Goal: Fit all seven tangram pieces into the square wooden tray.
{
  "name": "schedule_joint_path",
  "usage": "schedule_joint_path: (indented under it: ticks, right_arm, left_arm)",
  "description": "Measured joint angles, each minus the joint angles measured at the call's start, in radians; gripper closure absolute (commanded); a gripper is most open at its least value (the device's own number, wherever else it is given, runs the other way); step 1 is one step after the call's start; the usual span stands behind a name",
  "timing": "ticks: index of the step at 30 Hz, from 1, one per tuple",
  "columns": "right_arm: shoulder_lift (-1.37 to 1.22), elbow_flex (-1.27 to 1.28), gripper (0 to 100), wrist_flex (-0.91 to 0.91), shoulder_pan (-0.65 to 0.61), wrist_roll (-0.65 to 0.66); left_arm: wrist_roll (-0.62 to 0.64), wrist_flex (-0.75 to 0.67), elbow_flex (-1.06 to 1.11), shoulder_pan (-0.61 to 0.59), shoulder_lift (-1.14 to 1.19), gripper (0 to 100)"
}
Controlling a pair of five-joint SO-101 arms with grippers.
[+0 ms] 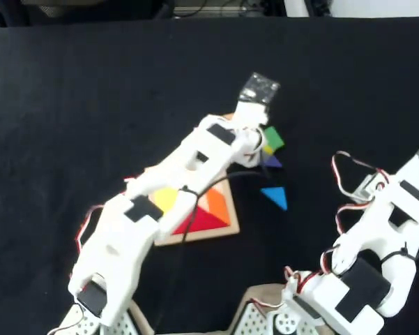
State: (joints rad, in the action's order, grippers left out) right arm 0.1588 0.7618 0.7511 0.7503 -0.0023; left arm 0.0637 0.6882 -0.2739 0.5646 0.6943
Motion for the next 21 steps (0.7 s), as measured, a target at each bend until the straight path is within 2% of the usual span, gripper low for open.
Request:
schedule_joint_path:
  ticks: [6, 13, 21]
  right_arm:
    - [0.000, 0.000, 98.6, 0.000, -0.026, 0.002]
    - [0.000, 0.000, 98.6, 0.000, -0.028, 0.002]
    - [0.000, 0.000, 98.6, 0.000, -0.028, 0.002]
  left_arm:
    - [0.003, 0.035, -0.044, 0.026, 0.032, 72]
    - [0.000, 0.207, -0.135, 0.072, 0.040, 72]
    - [0.000, 0.216, -0.169, 0.080, 0.097, 72]
